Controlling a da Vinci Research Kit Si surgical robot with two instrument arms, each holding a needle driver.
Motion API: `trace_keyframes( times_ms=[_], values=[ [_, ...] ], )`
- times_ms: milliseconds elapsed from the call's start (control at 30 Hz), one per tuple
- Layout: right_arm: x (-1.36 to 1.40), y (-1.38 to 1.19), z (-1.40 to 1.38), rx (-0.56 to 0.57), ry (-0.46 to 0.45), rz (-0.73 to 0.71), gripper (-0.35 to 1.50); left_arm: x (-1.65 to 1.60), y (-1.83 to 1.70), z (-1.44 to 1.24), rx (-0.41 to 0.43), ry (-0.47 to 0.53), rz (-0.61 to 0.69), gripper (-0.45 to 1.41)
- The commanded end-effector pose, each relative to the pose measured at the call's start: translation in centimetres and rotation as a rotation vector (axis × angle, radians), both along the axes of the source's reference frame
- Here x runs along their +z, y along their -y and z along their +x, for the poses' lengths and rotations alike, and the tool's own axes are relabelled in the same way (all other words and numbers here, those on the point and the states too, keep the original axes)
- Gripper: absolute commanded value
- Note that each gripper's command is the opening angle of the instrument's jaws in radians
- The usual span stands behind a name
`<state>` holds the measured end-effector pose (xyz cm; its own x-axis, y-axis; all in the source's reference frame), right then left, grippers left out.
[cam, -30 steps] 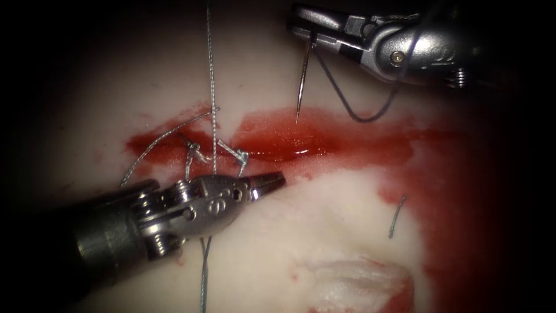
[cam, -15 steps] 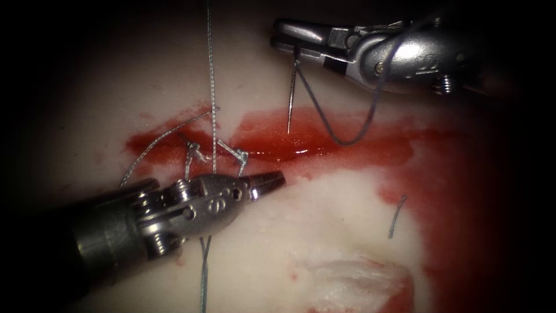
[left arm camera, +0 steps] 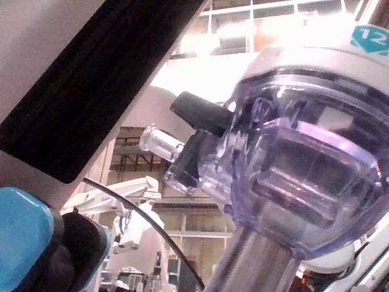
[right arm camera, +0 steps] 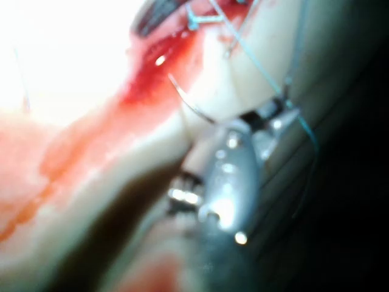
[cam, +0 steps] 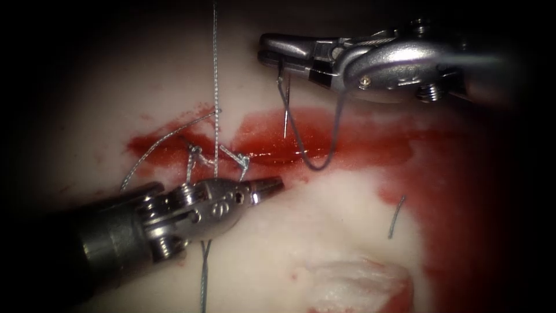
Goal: Wound Closure
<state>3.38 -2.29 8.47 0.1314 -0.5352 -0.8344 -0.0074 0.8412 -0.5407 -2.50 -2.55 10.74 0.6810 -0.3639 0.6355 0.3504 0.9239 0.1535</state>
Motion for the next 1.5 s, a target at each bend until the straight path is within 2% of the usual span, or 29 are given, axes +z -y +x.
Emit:
trace_keyframes(
  times_ms=[33,1133,1367,1500],
  values=[
    [-0.01,-0.11,0.08,-0.001,-0.004,-0.005,-0.35,-0.03,-0.12,-0.06,-0.002,0.004,-0.006,-0.45],
    [0.12,-0.06,0.08,-0.007,0.022,-0.037,-0.35,-0.05,-0.14,-0.05,0.001,0.002,0.001,-0.45],
    [-0.01,-0.1,0.09,-0.003,0.025,-0.032,-0.35,-0.04,-0.15,-0.04,0.002,0.002,0.001,-0.45],
    [-0.17,-0.17,0.07,-0.008,0.016,-0.038,-0.35,-0.04,-0.15,-0.04,0.002,0.002,0.001,-0.45]
  ],
)
